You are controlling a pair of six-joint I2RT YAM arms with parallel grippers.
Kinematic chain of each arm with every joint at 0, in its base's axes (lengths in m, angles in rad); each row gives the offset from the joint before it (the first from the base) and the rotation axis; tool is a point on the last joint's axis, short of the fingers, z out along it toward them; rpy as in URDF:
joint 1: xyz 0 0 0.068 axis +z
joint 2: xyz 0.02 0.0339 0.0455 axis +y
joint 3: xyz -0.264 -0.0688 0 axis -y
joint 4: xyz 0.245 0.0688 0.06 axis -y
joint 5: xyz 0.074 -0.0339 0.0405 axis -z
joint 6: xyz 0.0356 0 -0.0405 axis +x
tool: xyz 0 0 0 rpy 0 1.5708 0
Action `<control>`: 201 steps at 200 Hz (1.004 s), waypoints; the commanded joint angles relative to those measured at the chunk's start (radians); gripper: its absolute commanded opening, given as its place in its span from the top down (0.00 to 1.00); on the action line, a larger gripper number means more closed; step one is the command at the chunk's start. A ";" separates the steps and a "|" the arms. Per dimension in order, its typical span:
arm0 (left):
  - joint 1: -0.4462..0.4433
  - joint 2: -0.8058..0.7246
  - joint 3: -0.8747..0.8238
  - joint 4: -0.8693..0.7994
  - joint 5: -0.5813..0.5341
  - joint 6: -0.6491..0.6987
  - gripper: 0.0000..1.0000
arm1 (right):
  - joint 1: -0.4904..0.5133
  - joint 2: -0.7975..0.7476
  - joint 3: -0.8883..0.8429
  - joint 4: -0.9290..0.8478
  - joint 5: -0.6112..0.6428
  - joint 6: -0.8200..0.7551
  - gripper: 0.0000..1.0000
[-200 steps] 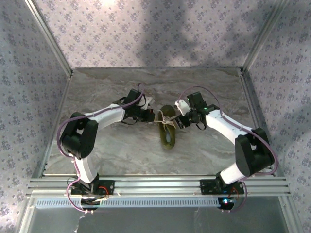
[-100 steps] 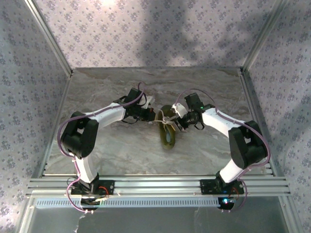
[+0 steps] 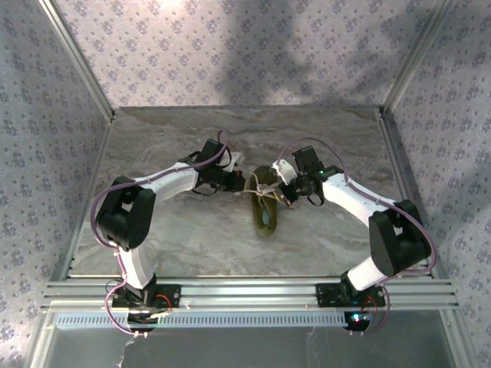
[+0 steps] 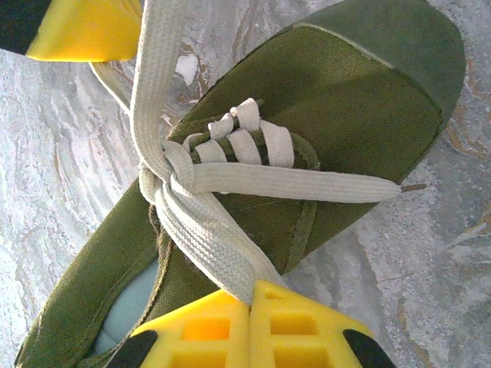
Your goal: Tie the shoes
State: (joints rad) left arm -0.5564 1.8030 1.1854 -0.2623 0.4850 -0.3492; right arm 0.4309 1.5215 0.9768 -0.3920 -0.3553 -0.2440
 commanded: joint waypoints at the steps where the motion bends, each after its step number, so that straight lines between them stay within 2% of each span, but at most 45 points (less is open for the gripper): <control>1: 0.009 -0.008 0.009 -0.010 0.010 -0.002 1.00 | 0.008 -0.036 -0.007 -0.007 0.023 0.015 1.00; 68: 0.036 -0.021 -0.015 -0.025 -0.045 -0.024 1.00 | 0.000 -0.056 -0.017 0.006 0.168 0.108 1.00; 95: 0.042 -0.029 -0.029 -0.026 -0.042 -0.018 1.00 | -0.003 -0.054 -0.018 0.008 0.176 0.126 1.00; 120: 0.044 -0.034 -0.038 -0.032 -0.060 -0.018 1.00 | -0.019 -0.039 -0.002 -0.009 0.264 0.196 1.00; 171: 0.045 -0.046 -0.056 -0.098 -0.190 0.014 1.00 | -0.064 -0.043 -0.005 -0.039 0.367 0.293 1.00; 201: 0.044 -0.045 -0.061 -0.152 -0.270 0.044 1.00 | -0.100 -0.042 -0.005 -0.054 0.381 0.332 1.00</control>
State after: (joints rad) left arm -0.5346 1.7813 1.1507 -0.2832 0.3828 -0.3542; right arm 0.3923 1.4902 0.9665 -0.3855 -0.1150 0.0208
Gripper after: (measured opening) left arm 0.045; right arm 0.052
